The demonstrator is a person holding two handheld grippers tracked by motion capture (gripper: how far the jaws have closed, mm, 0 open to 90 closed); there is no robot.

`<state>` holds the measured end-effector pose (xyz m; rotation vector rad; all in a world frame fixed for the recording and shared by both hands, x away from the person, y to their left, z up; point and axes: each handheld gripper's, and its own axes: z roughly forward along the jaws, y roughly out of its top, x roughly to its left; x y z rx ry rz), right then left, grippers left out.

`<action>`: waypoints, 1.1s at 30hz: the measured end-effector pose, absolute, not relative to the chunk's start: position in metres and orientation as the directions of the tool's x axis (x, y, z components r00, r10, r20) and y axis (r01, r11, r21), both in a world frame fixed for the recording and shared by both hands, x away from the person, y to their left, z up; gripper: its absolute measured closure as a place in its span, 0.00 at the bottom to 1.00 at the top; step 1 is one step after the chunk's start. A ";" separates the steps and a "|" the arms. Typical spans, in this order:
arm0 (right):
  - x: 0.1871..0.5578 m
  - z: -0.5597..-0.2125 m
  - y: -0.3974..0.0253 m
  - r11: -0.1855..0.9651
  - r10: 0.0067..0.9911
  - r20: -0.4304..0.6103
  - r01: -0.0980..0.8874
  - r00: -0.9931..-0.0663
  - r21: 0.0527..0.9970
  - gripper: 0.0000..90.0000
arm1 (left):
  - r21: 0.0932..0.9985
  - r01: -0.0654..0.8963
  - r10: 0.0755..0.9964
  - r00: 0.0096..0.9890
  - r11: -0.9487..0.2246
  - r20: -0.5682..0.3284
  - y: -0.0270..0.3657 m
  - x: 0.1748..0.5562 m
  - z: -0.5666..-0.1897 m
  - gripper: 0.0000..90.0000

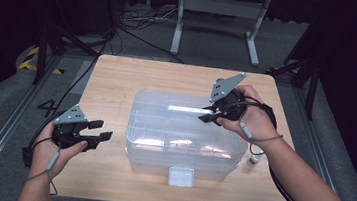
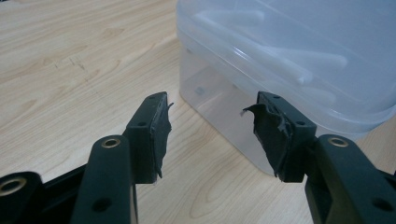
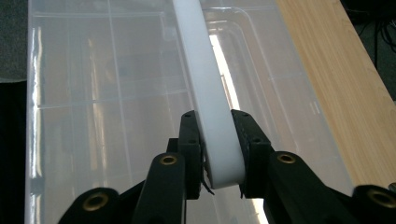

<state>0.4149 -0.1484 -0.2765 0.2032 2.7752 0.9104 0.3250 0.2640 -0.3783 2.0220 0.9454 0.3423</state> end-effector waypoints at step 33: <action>0.458 -0.249 -0.151 0.764 0.263 -0.091 0.150 -0.961 0.627 0.81 | 0.818 0.448 0.711 0.699 -0.361 -0.069 0.260 0.317 -0.365 0.54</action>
